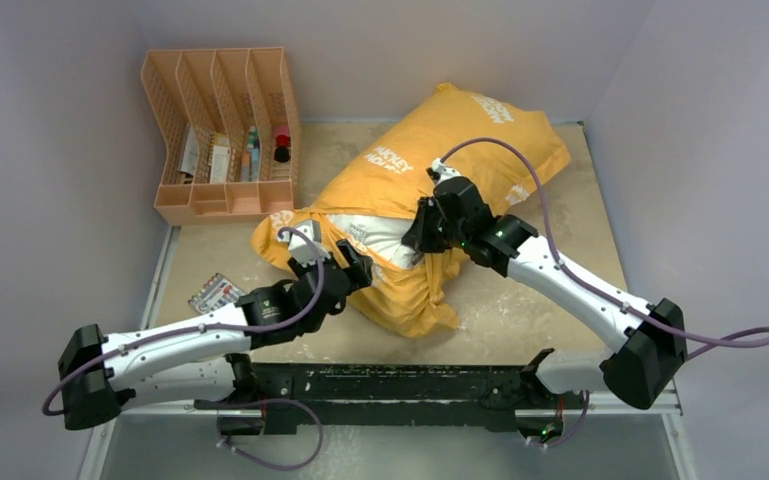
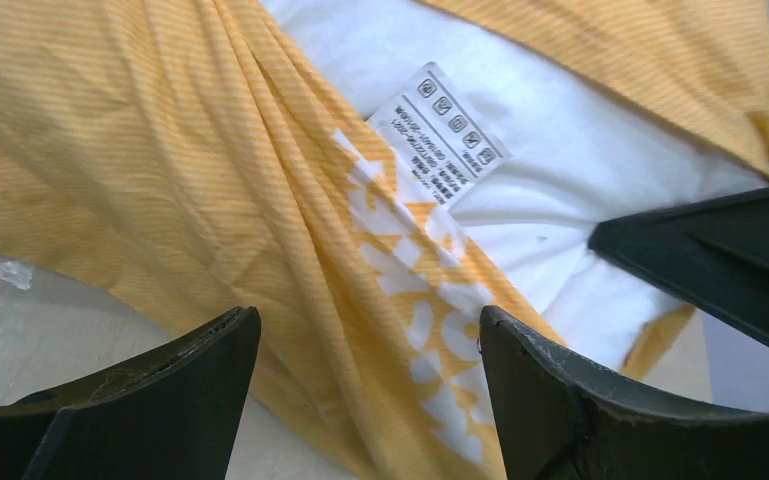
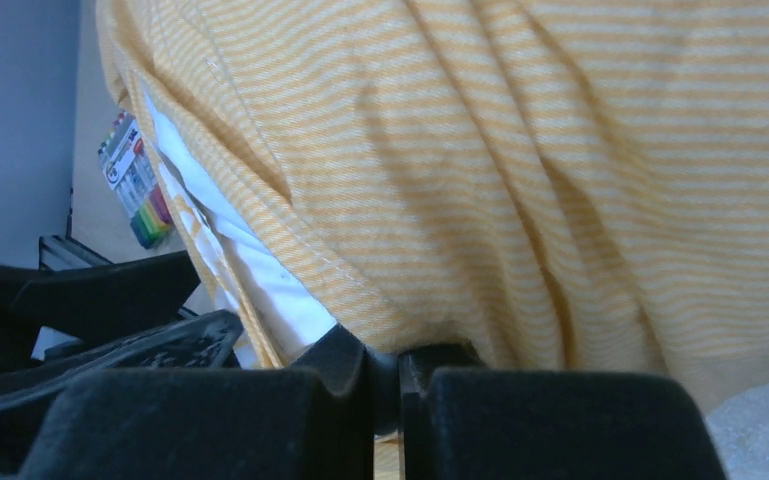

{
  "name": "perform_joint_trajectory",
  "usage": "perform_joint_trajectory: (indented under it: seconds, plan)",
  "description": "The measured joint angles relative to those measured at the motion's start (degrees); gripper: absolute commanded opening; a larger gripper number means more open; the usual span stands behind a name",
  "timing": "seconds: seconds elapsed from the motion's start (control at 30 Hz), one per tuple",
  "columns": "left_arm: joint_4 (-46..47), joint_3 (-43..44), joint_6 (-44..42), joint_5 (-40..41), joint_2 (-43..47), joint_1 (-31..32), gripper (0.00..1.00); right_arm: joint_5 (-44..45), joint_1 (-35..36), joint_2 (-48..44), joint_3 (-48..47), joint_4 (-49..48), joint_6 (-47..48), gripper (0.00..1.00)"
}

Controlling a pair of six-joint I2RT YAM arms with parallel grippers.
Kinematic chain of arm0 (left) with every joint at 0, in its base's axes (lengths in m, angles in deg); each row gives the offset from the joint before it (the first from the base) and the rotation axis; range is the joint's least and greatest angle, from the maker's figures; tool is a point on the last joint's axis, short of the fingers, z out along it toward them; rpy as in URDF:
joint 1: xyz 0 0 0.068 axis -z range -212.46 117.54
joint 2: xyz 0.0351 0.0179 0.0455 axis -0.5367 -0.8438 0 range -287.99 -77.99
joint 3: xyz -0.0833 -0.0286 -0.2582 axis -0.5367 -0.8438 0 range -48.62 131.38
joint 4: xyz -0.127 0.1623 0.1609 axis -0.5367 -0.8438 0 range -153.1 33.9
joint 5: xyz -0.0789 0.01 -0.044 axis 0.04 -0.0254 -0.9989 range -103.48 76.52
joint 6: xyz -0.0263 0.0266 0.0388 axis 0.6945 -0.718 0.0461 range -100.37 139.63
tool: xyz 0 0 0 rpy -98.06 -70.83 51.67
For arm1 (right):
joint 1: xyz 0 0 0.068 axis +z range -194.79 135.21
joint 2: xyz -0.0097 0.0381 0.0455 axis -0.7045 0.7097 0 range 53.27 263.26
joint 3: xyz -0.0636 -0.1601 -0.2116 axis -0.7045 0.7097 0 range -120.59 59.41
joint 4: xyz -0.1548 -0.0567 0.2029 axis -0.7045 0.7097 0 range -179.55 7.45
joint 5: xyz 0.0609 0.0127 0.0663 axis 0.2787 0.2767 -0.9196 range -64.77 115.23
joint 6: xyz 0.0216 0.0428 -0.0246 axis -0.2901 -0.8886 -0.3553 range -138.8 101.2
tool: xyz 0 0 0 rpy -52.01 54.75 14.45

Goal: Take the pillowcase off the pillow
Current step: Remove the pillow from the pillowcase.

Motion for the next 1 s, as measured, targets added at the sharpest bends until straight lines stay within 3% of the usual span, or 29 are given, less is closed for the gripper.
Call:
perform_joint_trajectory:
  seconds: [0.1,0.17,0.33,0.5,0.63,0.77,0.87,1.0]
  plan:
    - [1.1,0.0,0.0,-4.9,-3.2,-3.8,0.80,0.0,0.0,-0.2,0.5,-0.3,0.0,0.00]
    - [3.7,0.1,-0.1,-9.0,-5.7,-4.9,0.74,0.0,0.0,-0.2,0.8,-0.6,0.0,0.00]
    - [7.4,0.3,0.7,-15.3,-11.1,-6.3,0.00,0.3,0.1,-0.1,1.1,-0.1,-0.3,0.00]
    - [16.8,-9.2,5.5,-18.5,-7.5,-6.4,0.00,2.0,0.6,1.6,-1.7,4.0,-0.9,0.00]
    - [26.1,-20.5,11.8,-20.2,0.8,-6.6,0.00,3.8,1.9,5.6,-8.7,9.2,-1.1,0.00]
    - [29.0,-31.0,19.3,-20.5,6.3,-4.3,0.00,7.0,2.2,8.8,-16.9,10.6,-0.7,0.00]
    - [29.1,-33.0,25.0,-15.8,10.3,1.5,0.00,8.3,2.8,10.4,-19.6,12.8,-0.5,0.00]
    - [25.2,-30.9,27.8,-11.5,9.5,4.3,0.00,7.8,2.8,10.2,-19.0,12.7,-0.5,0.00]
